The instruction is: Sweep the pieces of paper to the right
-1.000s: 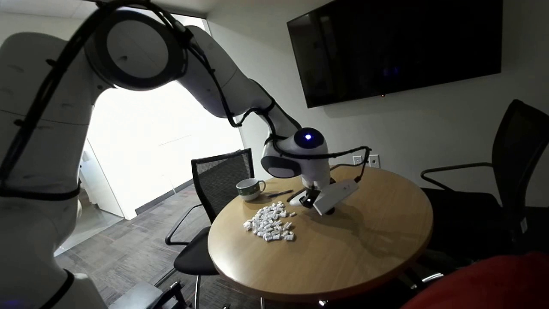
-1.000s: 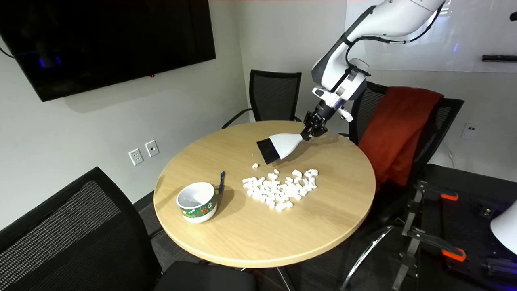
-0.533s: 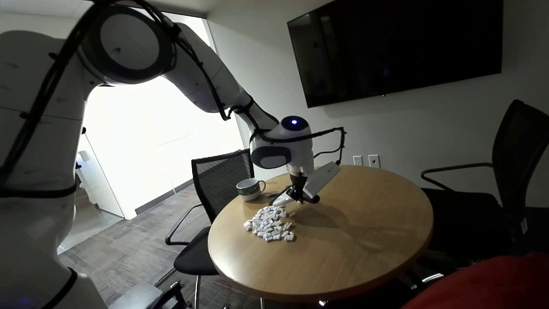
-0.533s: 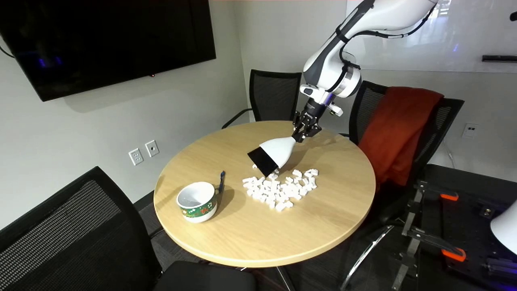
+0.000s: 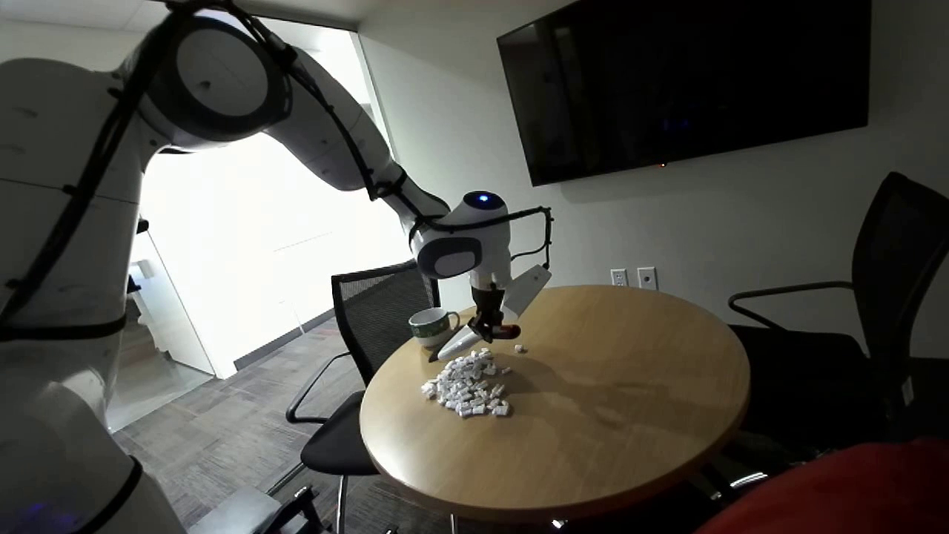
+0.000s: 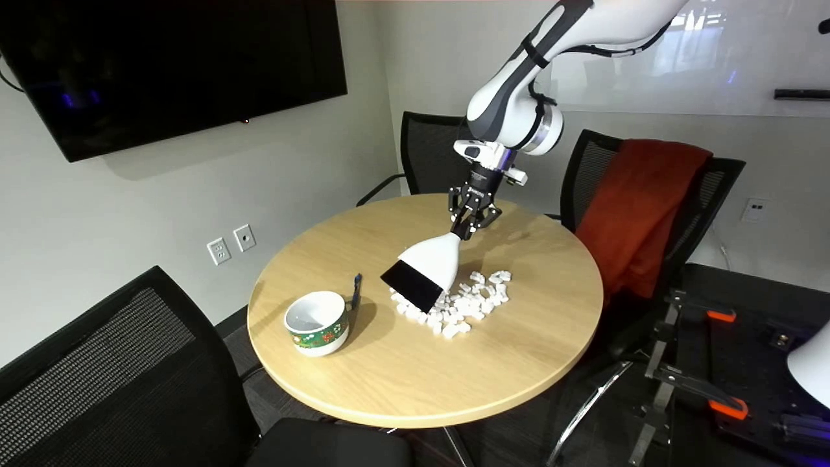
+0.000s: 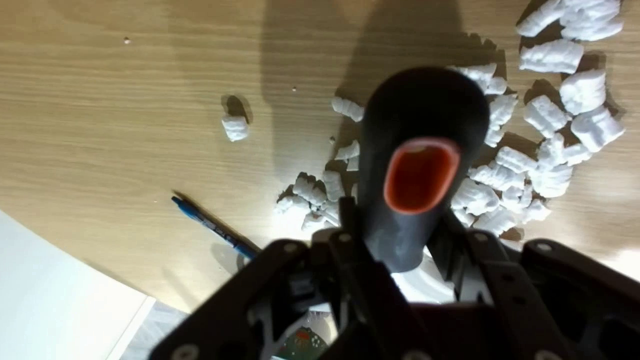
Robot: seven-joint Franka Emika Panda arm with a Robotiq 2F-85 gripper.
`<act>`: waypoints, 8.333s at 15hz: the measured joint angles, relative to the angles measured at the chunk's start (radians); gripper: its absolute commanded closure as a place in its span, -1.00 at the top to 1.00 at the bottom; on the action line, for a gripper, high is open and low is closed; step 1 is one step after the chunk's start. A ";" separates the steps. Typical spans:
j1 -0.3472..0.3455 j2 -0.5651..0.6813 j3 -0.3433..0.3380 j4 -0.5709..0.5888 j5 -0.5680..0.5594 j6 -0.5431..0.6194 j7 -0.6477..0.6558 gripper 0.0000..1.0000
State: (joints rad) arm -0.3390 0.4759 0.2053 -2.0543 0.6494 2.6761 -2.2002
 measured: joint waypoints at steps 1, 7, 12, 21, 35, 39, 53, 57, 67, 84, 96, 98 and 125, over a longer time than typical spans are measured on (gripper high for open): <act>0.022 0.000 -0.010 0.000 -0.026 -0.001 0.015 -0.76; 0.076 0.001 -0.026 0.007 -0.188 -0.014 0.130 -0.76; 0.083 0.026 -0.049 0.044 -0.279 -0.044 0.211 -0.76; 0.080 0.132 -0.100 0.127 -0.355 -0.061 0.307 -0.76; -0.008 0.121 -0.160 0.131 -0.397 -0.065 0.361 -0.76; -0.034 0.082 -0.122 0.129 -0.396 -0.097 0.327 -0.76; 0.092 0.044 -0.037 0.131 -0.398 -0.235 0.185 -0.76; 0.149 0.098 -0.038 0.154 -0.445 -0.234 0.185 -0.76; 0.144 0.097 -0.102 0.167 -0.537 -0.234 0.184 -0.76; 0.035 0.028 -0.236 0.163 -0.588 -0.236 0.173 -0.76; 0.047 -0.035 -0.092 0.192 -0.330 -0.294 0.028 -0.76; 0.084 -0.032 -0.098 0.225 -0.346 -0.310 0.089 -0.76; 0.147 0.328 -0.152 0.629 -0.565 -0.493 0.501 -0.76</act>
State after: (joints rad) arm -0.1922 0.8041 0.0532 -1.4249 0.0840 2.1826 -1.6990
